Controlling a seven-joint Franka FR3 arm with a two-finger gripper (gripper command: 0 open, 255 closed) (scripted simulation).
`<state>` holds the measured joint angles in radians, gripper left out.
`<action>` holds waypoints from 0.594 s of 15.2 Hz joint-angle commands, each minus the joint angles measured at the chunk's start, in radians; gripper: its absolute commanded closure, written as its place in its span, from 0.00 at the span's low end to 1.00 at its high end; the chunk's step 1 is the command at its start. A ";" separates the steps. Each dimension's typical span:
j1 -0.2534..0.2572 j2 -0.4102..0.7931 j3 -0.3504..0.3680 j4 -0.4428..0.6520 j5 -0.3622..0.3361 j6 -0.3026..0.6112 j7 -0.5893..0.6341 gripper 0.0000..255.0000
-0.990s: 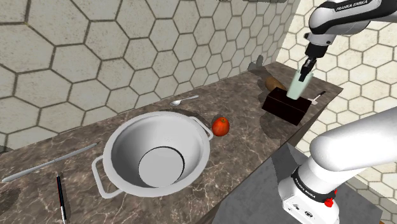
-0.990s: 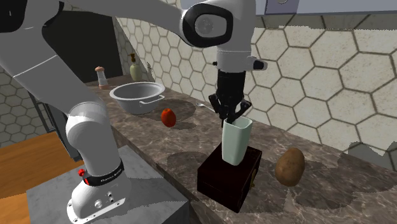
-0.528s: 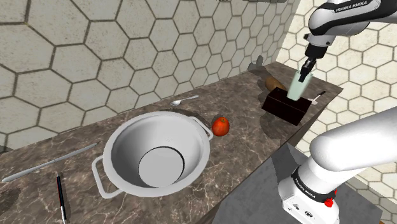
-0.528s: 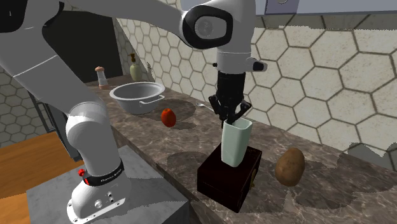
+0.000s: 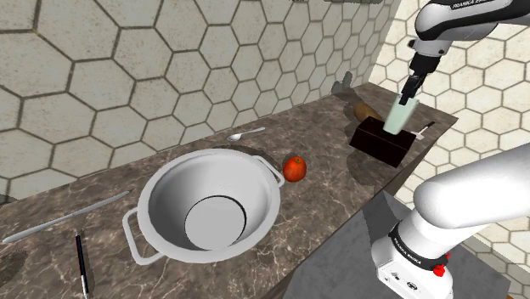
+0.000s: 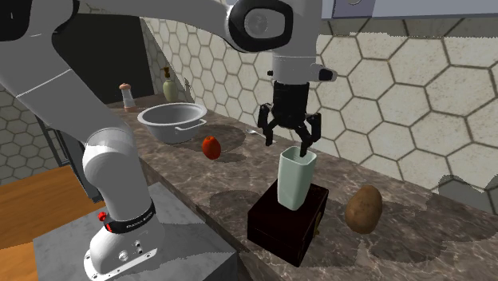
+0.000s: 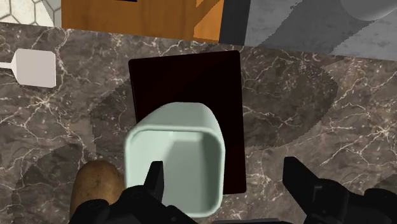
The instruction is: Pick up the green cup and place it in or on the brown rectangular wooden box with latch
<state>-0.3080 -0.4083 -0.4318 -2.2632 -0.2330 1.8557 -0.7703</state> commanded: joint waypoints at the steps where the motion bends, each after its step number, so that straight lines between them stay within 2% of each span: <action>1: 0.004 -0.004 0.011 0.053 0.007 -0.059 0.001 0.00; 2: 0.006 -0.005 0.015 0.079 0.009 -0.085 0.000 0.00; 9: 0.006 -0.005 0.015 0.079 0.009 -0.085 0.000 0.00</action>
<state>-0.3020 -0.4131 -0.4165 -2.1848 -0.2236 1.7710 -0.7703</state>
